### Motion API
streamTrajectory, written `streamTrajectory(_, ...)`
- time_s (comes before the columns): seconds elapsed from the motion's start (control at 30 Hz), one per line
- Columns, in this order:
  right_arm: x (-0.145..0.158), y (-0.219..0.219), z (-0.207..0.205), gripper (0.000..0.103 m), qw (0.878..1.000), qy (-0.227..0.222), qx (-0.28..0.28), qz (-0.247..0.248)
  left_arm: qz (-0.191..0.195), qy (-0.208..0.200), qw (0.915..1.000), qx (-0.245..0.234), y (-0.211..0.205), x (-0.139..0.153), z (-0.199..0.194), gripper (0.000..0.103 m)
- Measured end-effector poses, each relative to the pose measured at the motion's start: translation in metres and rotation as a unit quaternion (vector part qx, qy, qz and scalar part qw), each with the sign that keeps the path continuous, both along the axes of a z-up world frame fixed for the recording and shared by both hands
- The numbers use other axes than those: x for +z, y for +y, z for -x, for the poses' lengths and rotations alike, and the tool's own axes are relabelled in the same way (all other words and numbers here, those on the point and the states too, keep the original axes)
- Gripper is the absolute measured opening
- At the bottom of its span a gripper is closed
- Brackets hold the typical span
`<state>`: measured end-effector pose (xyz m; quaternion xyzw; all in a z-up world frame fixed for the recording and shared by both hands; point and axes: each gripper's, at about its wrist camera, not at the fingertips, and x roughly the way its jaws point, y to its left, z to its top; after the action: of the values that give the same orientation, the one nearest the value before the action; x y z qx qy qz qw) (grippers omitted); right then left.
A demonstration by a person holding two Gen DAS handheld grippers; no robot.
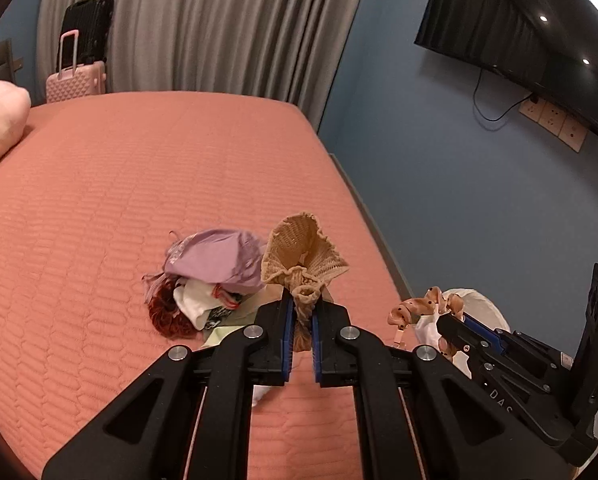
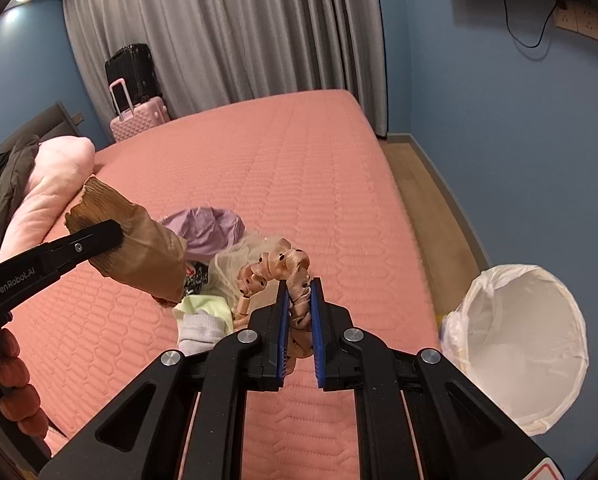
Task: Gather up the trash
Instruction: 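Carry both items to the bin and open both tools to drop them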
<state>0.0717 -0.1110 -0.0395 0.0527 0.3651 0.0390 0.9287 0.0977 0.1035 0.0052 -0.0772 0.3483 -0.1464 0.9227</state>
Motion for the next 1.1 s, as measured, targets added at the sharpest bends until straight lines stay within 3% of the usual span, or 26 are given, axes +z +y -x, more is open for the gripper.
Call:
streamTrajectory(0.23,0.049,-0.043,0.027,0.009,0.998,-0.053,-0.031,0.015,0.007,-0.032,0.9982,-0.050,-0.046,0.031,0.011,0.007)
streamTrajectory(0.43,0.070,-0.087,0.048,0.009,0.995,-0.076,-0.067,0.022,0.007,-0.051,0.9937,-0.100,-0.096,0.048,0.021,0.007)
streamTrajectory(0.73,0.072,-0.151,0.063,0.010,0.989,-0.080,-0.123,0.020,0.000,-0.053,0.9842,-0.169,-0.169,0.056,0.028,0.008)
streamTrajectory(1.1,0.057,-0.208,0.057,0.011,0.983,-0.062,-0.170,0.030,0.007,-0.044,0.9751,-0.217,-0.231,0.051,0.025,0.008)
